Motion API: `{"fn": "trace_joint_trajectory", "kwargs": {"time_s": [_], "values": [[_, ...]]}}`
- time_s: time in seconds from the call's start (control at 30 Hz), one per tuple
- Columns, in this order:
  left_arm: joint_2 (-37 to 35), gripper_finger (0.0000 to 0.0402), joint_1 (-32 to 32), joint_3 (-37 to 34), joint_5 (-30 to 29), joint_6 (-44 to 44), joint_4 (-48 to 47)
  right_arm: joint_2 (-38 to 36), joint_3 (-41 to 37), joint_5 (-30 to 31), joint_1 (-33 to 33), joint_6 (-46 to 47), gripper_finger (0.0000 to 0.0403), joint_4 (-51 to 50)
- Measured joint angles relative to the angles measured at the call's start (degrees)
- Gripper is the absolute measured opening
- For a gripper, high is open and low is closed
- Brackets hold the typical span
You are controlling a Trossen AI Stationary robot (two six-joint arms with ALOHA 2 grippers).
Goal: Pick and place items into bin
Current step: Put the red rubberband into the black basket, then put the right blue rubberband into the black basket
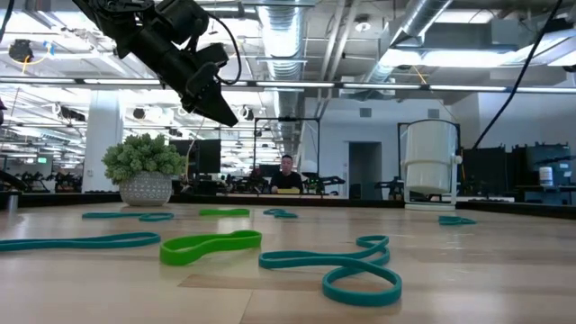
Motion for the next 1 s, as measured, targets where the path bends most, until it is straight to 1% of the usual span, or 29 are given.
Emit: {"fn": "trace_joint_trajectory", "kwargs": {"time_s": [0.17,0.2,0.27,0.33,0.4,0.53,0.63,0.7,0.73,0.8,0.87,0.93,1.0], "values": [[0.0,0.0122,-0.02,0.0,0.0,0.93,-0.04,3.05,-0.01,-11.15,-1.2,-1.21,0.0062,-0.02],[0.0,0.0122,0.0,0.0,0.0,0.95,-0.04,3.13,-0.02,-12.18,-1.18,-2.12,0.0062,0.06],[0.0,0.0122,-0.01,0.0,0.0,1.01,-0.02,2.69,-0.02,-12.17,-1.18,-4.74,0.0062,0.7],[0.0,0.0122,0.0,0.0,0.0,1.03,0.02,1.3,-0.02,-10.49,-1.51,-7.19,0.0062,0.61],[0.0,0.0122,-0.02,0.0,0.0,1.03,0.03,-1.01,-0.02,-7.56,-1.91,-9.76,0.0062,0.19],[0.0,0.0122,0.0,0.0,0.0,1.26,0.71,-6.89,0.0,0.7,-2.65,-14.89,0.0062,-4.5],[0.0,0.0122,-0.01,0.0,0.0,1.87,1.93,-11.42,0.0,9.2,-3.64,-17.8,0.0063,-11.56],[0.0,0.0122,0.0,0.0,0.0,2.47,2.25,-13.3,-0.01,16.13,-4.83,-18.72,0.0063,-16.77],[0.0,0.0122,0.0,0.0,-0.02,2.67,2.28,-14.03,-0.23,18.36,-5.83,-18.91,0.0063,-18.16],[0.0,0.0122,0.0,0.0,-0.02,2.72,2.28,-15.45,-1.72,19.5,-8.96,-19.89,0.0063,-18.5],[0.0,0.0122,0.0,0.0,-0.02,2.73,2.23,-15.88,-3.96,19.47,-12.59,-23.08,0.0063,-16.08],[0.0,0.0122,0.0,0.0,-0.02,2.75,2.23,-15.86,-6.68,18.63,-16.63,-29.06,0.0063,-10.9],[0.0,0.0122,0.0,0.0,-0.02,2.76,2.23,-15.28,-9.22,16.48,-20.95,-36.62,0.0063,-5.27]]}}
